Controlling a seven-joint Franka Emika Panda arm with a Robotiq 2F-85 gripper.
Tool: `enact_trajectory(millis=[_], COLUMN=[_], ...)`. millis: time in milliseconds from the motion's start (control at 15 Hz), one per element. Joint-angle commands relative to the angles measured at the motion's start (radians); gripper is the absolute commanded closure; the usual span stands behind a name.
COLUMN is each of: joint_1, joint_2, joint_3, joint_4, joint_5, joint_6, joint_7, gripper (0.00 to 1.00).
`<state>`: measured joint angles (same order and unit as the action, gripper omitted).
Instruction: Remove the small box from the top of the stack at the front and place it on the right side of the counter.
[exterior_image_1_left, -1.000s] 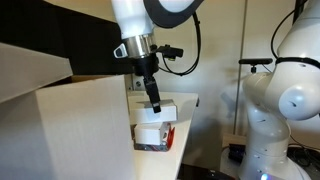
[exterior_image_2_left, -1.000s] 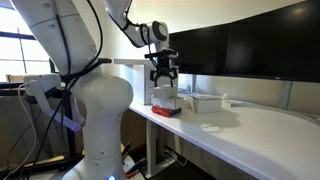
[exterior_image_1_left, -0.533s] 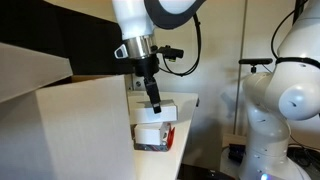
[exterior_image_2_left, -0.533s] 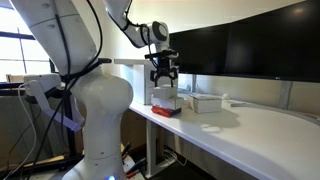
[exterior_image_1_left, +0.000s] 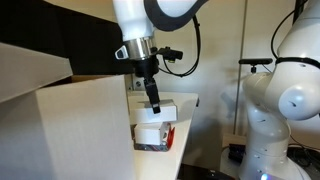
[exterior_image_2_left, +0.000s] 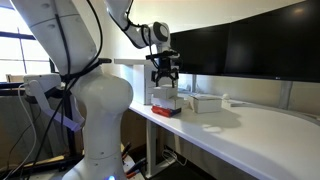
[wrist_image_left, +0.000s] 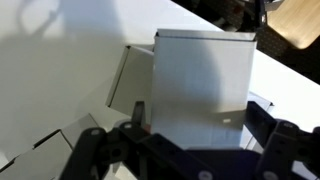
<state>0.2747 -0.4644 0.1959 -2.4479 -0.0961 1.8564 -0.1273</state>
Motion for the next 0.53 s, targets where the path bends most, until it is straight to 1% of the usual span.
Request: enact_trajectory(millis=[0,200,467], joint_1=[-0.02,-0.028,-0.01], joint_2=[-0.014,-0.009,-0.004], joint_3=[-0.008,-0.022,-0.046], joint_4=[-0.007,-0.012,-0.029], joint_5=[-0.028,-0.013,0.037], joint_6=[0.047,0.061,0.045], joint_7=[-0.008,-0.01,-0.05], gripper=[0.0,0.0,0.0])
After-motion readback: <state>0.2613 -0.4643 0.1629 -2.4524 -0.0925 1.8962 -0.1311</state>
